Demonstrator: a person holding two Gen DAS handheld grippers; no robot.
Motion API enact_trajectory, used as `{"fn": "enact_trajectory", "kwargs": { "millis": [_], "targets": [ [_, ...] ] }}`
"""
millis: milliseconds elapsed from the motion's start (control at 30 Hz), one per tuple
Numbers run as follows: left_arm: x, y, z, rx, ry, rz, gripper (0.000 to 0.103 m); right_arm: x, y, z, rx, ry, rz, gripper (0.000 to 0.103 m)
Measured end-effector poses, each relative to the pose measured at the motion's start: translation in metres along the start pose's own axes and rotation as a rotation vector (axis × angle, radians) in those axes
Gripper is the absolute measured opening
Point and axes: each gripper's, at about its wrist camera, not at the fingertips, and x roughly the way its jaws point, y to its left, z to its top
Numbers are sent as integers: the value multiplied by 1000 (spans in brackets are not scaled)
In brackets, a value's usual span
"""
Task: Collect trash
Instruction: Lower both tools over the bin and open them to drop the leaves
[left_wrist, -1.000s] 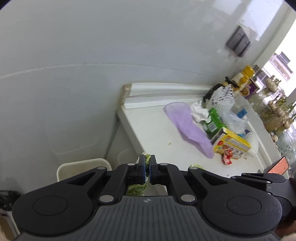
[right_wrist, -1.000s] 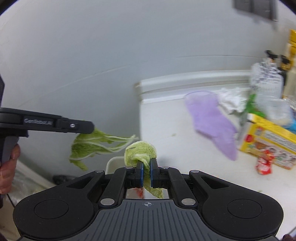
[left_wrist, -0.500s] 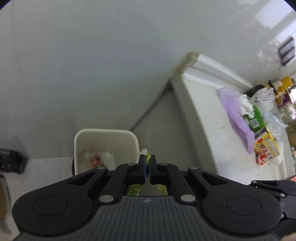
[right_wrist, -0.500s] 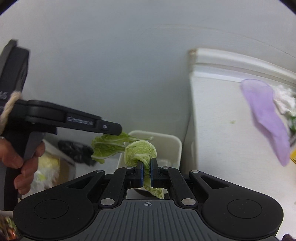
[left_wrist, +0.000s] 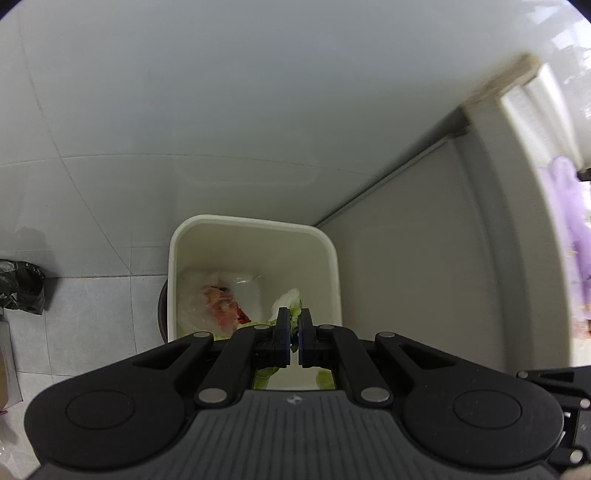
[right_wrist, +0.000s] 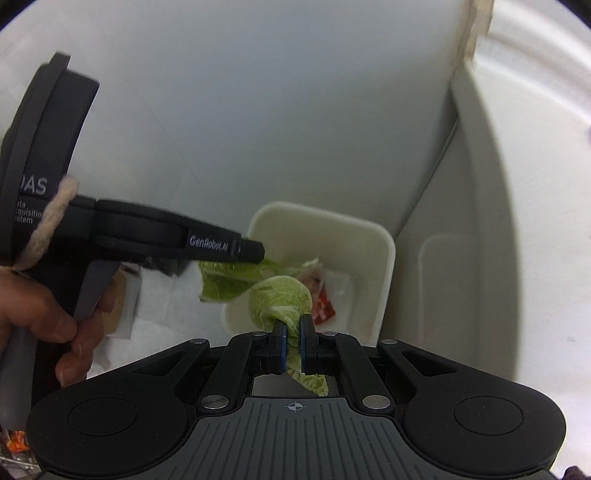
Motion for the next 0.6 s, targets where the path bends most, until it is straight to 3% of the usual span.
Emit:
{"fn": "enact_trajectory", "kwargs": {
  "millis": [433, 500, 567, 600],
  "targets": [
    [53, 14, 5, 32, 64, 39, 3, 57, 5, 10, 7, 116, -36, 5],
    [56, 15, 4, 31, 68, 37, 5, 61, 11, 15, 6, 126, -36, 11],
    [57, 16, 4, 27, 69, 36, 24, 54, 10, 8, 13, 128, -29, 15],
    [57, 16, 3, 28, 67, 38, 28, 56, 9, 9, 19, 135, -24, 19]
  ]
}}
